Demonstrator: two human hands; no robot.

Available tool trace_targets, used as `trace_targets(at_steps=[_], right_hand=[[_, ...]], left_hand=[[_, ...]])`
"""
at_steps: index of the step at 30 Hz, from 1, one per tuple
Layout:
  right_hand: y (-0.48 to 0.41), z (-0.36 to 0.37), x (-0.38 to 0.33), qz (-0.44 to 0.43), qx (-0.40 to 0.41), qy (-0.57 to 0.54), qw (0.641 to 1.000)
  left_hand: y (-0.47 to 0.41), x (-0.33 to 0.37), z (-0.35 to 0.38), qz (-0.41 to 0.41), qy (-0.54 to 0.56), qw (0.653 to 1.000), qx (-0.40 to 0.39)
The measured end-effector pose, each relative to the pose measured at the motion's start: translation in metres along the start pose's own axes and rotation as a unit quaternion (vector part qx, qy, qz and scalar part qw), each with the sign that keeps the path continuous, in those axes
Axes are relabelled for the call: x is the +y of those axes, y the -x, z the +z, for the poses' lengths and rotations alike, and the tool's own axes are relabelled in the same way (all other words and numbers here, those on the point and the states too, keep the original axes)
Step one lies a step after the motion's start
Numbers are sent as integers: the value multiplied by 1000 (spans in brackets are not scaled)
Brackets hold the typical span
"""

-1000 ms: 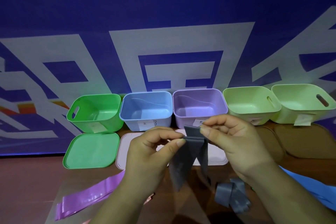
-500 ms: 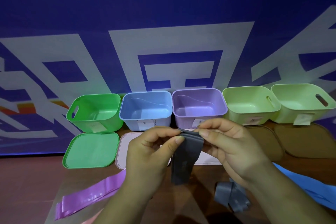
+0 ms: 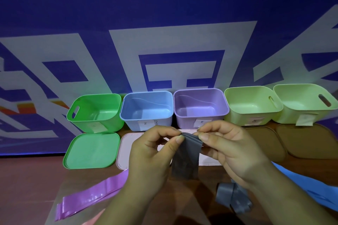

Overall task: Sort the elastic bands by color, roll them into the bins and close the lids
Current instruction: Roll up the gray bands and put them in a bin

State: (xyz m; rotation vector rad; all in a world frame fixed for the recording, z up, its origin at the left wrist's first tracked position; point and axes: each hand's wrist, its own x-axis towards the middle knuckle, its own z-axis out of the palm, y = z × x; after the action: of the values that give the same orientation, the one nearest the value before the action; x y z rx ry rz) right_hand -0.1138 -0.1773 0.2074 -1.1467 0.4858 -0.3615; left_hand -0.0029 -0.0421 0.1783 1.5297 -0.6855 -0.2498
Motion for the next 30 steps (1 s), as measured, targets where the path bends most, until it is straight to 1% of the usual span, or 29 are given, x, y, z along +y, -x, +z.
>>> trace_targets(at_steps=[2,4,7,9,14,19,21,25,27,30], right_hand=[[-1,-1,1,-16,-1,24,1000],[-1,-2,3,-51,5,62,997],[-2,-3,8,-98,28,136,986],[-4,-6,14,-100,51,153,982],[-9,-16,26,-74,65,155,983],[-10,-29,40,-65,80,180,978],[-10,-35,46,-70,83,201,974],[-8,-56,60,-62,82,247,963],[-8,-74,69,-39,101,269,957],[-9,-113,86,37,143,288,946]], left_hand=[[0,-4,-1,-4,-10,1000,3],[1,-5,1,-15,-9,1000,5],[2,-7,5,-45,24,999,4],[1,-10,8,-67,48,997,-4],[0,-19,11,-115,75,989,-51],[4,-31,20,-153,91,983,-44],[5,-34,24,-162,92,981,-54],[8,-46,34,-176,41,980,-84],[9,-58,39,-195,15,977,-90],[13,-78,46,-239,7,967,-88]])
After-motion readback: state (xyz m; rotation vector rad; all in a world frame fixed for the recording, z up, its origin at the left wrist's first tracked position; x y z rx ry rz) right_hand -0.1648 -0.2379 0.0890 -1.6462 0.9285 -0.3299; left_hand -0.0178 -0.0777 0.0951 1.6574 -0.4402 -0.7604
